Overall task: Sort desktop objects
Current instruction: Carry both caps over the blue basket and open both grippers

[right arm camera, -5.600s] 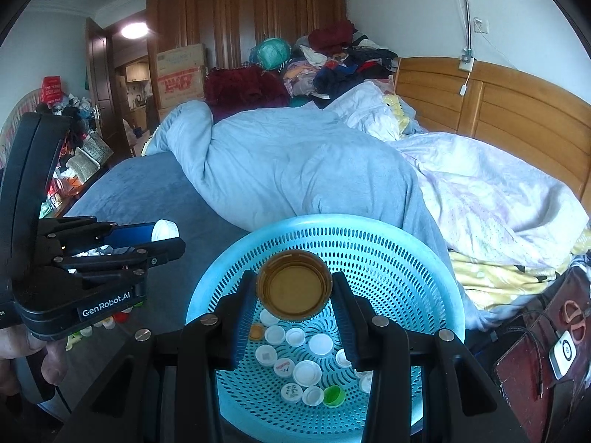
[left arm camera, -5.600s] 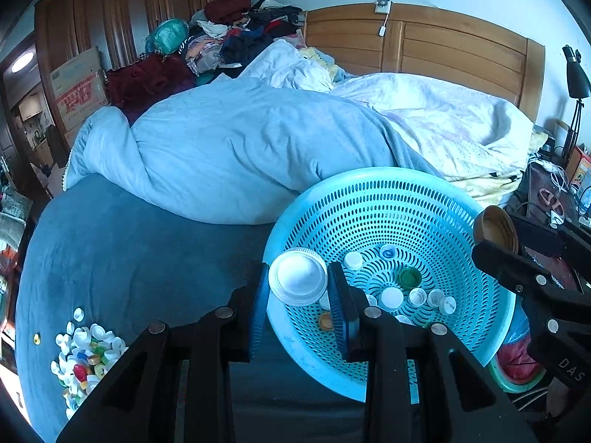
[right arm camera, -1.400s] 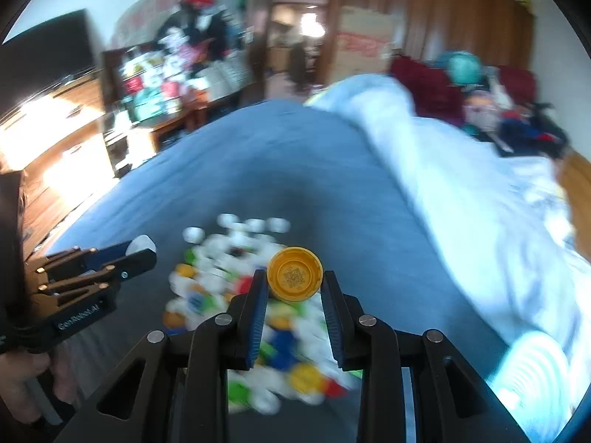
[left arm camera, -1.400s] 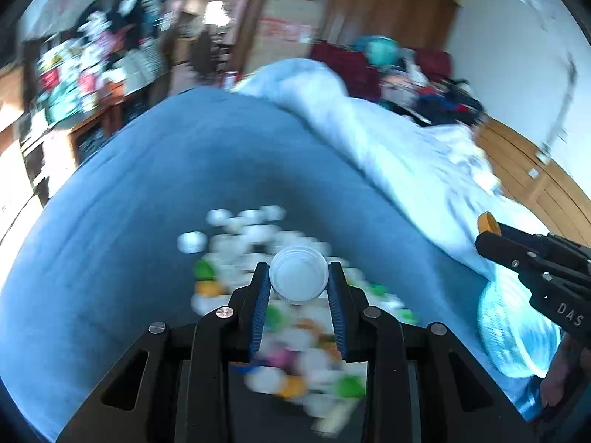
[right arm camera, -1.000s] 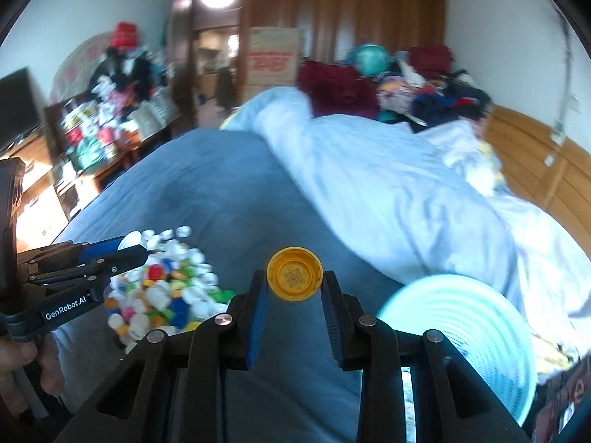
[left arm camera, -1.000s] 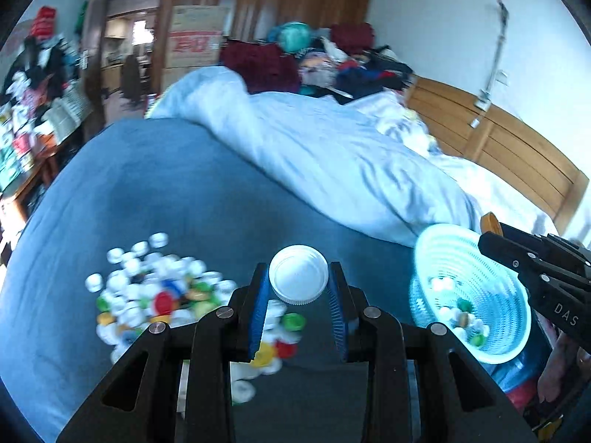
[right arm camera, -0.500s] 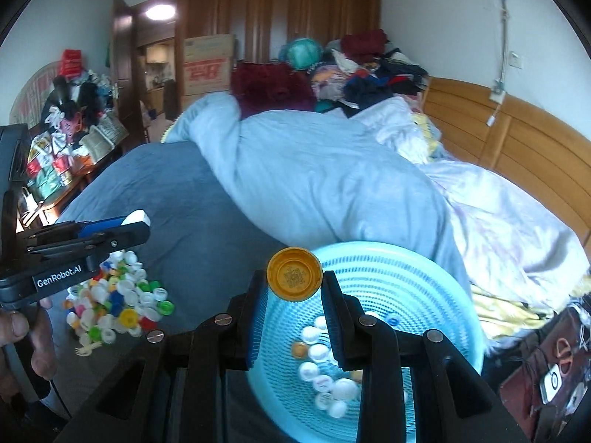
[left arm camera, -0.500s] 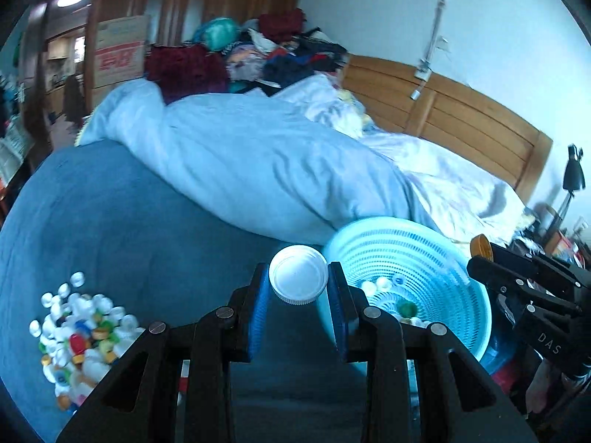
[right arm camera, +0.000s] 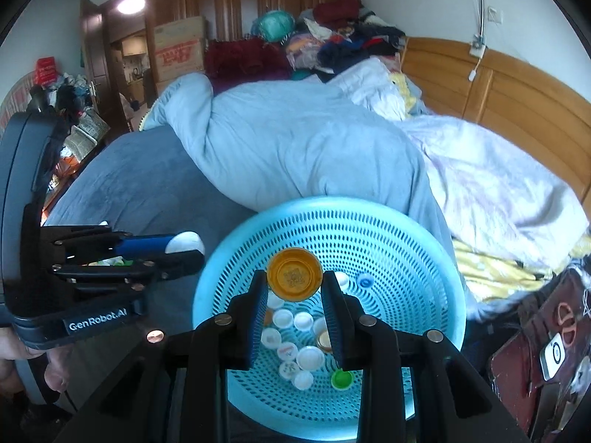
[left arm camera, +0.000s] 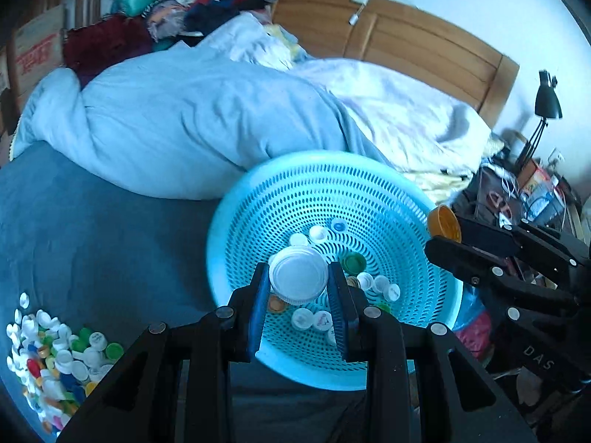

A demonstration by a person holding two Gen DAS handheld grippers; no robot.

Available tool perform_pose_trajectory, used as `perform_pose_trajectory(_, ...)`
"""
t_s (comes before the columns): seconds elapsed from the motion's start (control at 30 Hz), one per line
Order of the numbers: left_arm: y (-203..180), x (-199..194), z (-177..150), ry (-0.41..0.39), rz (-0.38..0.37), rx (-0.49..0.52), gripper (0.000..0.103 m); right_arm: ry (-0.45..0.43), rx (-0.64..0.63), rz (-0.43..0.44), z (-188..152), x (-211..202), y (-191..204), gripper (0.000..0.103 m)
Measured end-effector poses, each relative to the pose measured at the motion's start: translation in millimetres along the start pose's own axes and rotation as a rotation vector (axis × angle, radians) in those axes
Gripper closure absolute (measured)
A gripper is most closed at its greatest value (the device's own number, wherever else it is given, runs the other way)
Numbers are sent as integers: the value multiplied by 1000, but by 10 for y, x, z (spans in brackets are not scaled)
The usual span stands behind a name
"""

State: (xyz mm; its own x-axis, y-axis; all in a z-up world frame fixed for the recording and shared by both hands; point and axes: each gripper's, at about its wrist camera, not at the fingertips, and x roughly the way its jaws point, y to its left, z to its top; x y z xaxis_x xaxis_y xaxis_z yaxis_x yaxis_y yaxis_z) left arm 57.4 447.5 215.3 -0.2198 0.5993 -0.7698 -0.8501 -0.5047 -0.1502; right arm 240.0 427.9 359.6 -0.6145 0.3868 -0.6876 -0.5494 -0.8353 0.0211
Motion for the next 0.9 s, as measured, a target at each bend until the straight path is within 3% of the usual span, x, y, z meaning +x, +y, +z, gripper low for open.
perform_pose_trajectory(0.57, -188, 196, 92, 10, 19, 17, 76, 23, 22, -8, -104, 133, -231, 71)
perform_pose_trajectory(0.63, -175, 198, 94, 0, 38, 14, 70, 14, 24, -21, -108, 131, -240, 70)
perform_pose_trajectory(0.67, -168, 193, 94, -8, 55, 10, 55, 8, 28, -28, -111, 121, -250, 65)
perform_pose_trajectory(0.7, -161, 177, 92, -24, 70, 5, 42, 0, 32, -33, -114, 108, -261, 51)
perform_pose_trajectory(0.73, -153, 165, 91, -34, 76, 1, 41, -12, 34, -46, -116, 84, -269, 39)
perform_pose_trajectory(0.9, -87, 105, 74, -54, 65, -11, 41, -32, 42, -58, -102, 31, -277, 38)
